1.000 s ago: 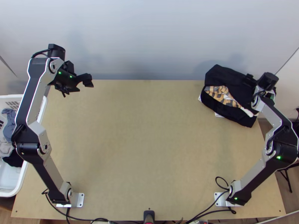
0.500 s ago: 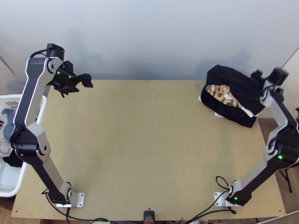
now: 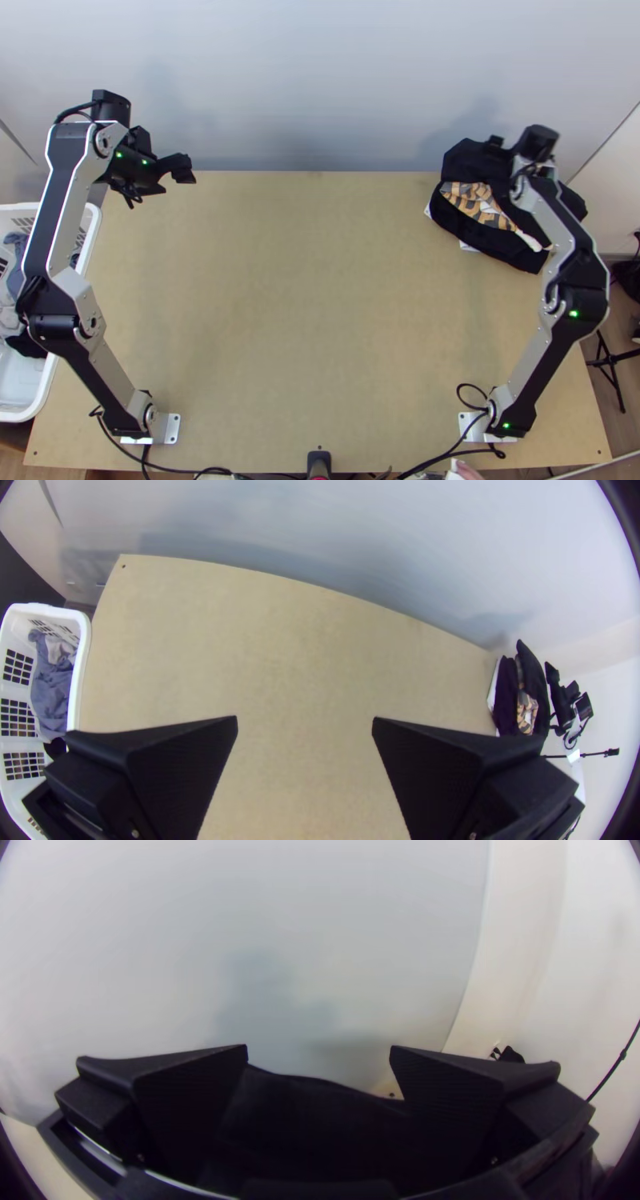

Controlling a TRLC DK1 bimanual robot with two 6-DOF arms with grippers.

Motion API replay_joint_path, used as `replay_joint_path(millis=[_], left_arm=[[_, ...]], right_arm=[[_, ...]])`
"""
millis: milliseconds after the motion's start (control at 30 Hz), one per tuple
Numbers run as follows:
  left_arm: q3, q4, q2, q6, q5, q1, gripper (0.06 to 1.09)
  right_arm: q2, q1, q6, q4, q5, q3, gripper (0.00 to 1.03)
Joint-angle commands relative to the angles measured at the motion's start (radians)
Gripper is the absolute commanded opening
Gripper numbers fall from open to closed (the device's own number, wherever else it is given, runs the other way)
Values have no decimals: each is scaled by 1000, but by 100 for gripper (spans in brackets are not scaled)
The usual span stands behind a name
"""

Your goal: Fold the t-shirt

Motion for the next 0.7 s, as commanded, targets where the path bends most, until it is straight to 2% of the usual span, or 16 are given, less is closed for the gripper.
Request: replay_joint_path(millis=[0,167,367,567,667], left_arm=[[-5,3,-20,-3,-14,6,104],[-7,6,-37,-5,-35,13,104],[-7,10,-72,-15,-35,16,104],[-5,46,-126,-52,-44,16,104],[-5,129,-189,-66,-101,13,104]], right_arm=[[115,50,-80,-1,3,-46,99],[88,55,-216,-63,5,-67,99],[-31,43,-324,-101,5,-162,99],[-262,35,-308,-46,3,-172,99],[-411,49,-296,-83,3,-115,99]])
